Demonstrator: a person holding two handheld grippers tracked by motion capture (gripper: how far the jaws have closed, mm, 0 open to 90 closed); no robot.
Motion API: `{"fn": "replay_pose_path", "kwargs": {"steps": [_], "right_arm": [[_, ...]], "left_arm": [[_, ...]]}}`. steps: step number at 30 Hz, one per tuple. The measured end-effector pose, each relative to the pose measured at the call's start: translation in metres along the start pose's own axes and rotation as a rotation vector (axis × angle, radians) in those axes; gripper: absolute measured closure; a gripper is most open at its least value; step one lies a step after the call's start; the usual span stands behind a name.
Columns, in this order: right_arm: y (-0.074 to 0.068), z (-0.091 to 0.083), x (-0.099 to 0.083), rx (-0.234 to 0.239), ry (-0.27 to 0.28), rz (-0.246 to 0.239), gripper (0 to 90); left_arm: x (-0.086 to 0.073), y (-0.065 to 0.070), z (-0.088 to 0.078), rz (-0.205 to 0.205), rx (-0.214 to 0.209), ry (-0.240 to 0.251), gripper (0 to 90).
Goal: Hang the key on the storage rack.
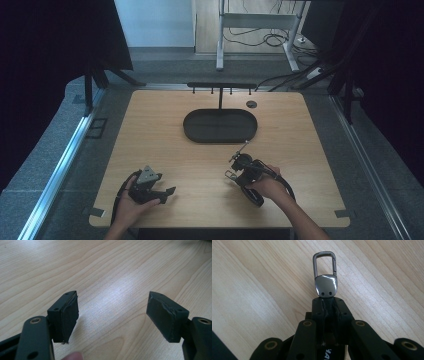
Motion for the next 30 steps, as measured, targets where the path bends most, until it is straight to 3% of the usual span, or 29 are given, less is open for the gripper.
{"fn": "replay_pose_path", "kwargs": {"steps": [9,16,23,30], "right_arm": [[0.002,-0.011,-0.001,-0.006,0.029,0.005,81.1],[0.003,-0.031,-0.002,-0.011,0.093,0.007,81.2],[0.006,-0.040,-0.006,-0.011,0.142,0.019,81.2],[0.010,-0.054,-0.009,-0.036,0.222,0.028,81.2]], "left_arm": [[0.000,-0.001,-0.001,-0.001,-0.001,0.003,26.2],[0.000,0.000,-0.001,0.001,0.001,0.002,26.2],[0.000,0.001,0.000,0.002,0.001,0.000,26.2],[0.000,0.001,0.000,0.002,0.001,0.002,26.2]]}}
Point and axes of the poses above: each handheld gripper's, and its own axes: z roughly forward along the jaws, x roughly out of its top, y roughly to its right, the point moved 5 cm from there along z, roughly forward along the jaws, and after that the axes turned 10 degrees about -y, right-handed, at the moved point
